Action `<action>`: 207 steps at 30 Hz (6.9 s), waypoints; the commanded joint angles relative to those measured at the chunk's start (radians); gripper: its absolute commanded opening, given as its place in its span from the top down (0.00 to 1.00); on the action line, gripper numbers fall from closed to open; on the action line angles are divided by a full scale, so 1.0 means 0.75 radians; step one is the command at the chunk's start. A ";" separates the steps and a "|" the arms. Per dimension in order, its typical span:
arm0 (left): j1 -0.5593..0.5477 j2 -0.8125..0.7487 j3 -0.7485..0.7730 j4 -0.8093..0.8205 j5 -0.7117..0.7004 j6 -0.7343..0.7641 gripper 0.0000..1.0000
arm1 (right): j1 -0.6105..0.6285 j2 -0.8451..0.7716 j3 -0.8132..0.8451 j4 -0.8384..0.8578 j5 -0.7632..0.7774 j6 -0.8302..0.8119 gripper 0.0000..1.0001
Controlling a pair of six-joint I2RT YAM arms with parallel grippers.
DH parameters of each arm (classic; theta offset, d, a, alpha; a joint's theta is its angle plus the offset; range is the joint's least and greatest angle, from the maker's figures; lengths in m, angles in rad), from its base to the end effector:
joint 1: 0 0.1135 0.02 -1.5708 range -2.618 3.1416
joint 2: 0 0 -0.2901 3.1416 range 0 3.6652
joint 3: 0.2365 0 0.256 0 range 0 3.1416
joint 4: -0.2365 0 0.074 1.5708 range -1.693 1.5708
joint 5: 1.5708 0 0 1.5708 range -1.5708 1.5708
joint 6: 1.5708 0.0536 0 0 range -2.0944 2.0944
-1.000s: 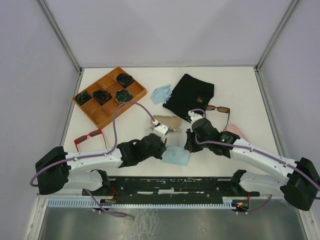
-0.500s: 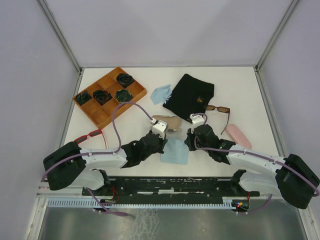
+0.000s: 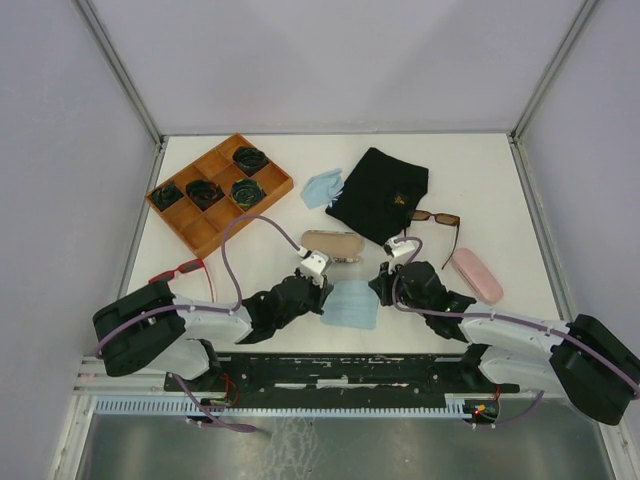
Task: Organize the sunglasses
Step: Fold the glasses cleaning cloth at the center of the board, then adjust the glasses cleaning cloth at the center of the board.
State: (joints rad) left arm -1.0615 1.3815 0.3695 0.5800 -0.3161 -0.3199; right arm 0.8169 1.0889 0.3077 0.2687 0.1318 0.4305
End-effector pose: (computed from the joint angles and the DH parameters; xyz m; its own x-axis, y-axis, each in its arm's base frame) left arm 0.1421 -0.2203 0.1669 -0.4114 0.1238 -0.9030 0.5929 0.7888 -0.1620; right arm 0.1525 0.1521 0.1756 -0.5739 -0.0068 -0.8189 -0.4454 0.8417 0.3052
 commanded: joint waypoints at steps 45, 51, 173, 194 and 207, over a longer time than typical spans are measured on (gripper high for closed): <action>0.002 0.068 -0.159 0.297 0.120 0.019 0.87 | -0.003 0.005 -0.081 -0.012 -0.270 0.075 1.00; 0.003 0.065 -0.167 0.291 0.138 0.006 0.84 | -0.003 -0.017 -0.083 -0.049 -0.277 0.086 1.00; 0.162 -0.462 -0.105 -0.336 0.034 -0.318 0.70 | 0.046 0.494 0.454 -0.338 -0.523 0.101 0.54; 0.163 -0.458 -0.122 -0.323 0.035 -0.322 0.70 | 0.046 0.574 0.453 -0.260 -0.701 0.097 0.54; 0.165 -0.441 -0.127 -0.303 0.035 -0.324 0.70 | 0.046 0.551 0.442 -0.219 -0.796 0.109 0.55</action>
State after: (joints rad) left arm -0.9436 1.0519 0.2802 0.3080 -0.2623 -0.5220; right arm 0.8490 1.5204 0.6224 0.0521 -0.4225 0.5182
